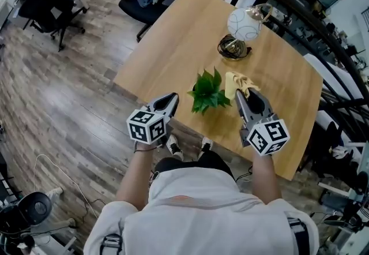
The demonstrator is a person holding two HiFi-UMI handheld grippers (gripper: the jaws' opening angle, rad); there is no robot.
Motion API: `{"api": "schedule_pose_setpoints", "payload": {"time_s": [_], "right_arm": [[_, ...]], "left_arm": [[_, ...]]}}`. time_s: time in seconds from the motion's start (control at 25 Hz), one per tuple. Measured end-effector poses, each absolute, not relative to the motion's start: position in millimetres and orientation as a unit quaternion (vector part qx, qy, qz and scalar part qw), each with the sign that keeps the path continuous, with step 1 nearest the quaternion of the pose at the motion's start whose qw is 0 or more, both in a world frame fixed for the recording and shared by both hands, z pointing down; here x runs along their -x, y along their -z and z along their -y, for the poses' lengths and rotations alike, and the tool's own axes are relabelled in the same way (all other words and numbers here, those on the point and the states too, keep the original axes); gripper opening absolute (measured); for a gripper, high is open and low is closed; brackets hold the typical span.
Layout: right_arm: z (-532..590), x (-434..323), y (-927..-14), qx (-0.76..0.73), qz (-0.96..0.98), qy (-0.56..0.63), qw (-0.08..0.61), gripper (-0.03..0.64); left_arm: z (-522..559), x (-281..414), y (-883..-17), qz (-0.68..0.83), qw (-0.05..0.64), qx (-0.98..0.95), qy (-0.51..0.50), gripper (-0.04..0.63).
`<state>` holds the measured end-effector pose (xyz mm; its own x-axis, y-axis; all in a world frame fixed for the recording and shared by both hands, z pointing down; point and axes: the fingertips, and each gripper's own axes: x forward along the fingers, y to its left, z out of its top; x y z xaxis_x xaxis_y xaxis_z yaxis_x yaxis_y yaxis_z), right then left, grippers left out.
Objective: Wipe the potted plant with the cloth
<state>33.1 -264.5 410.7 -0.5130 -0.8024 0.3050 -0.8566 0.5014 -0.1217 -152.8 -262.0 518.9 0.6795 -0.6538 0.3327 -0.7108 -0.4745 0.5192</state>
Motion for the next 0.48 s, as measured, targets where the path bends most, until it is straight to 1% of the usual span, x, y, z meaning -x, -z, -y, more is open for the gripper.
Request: {"api": "schedule_pose_setpoints", "payload": {"time_s": [0.16, 0.28, 0.4, 0.48], "right_arm": [[273.1, -39.2, -424.3, -0.474, 0.862, -0.146, 0.107, 0.137], [275.9, -43.0, -434.2, -0.463, 0.865, -0.159, 0.11, 0.137], [280.4, -43.9, -444.5, -0.451, 0.869, -0.17, 0.114, 0.137], [284.4, -42.9, -450.8, -0.444, 0.871, -0.177, 0.115, 0.137]], "left_arm": [[271.0, 131.5, -575.3, 0.379, 0.381, -0.839, -0.088, 0.018], [265.7, 115.3, -601.0, 0.368, 0.438, -0.816, -0.082, 0.023], [268.8, 103.5, -615.8, 0.356, 0.474, -0.801, -0.081, 0.086], [271.7, 96.4, -623.9, 0.347, 0.489, -0.795, -0.086, 0.095]]}}
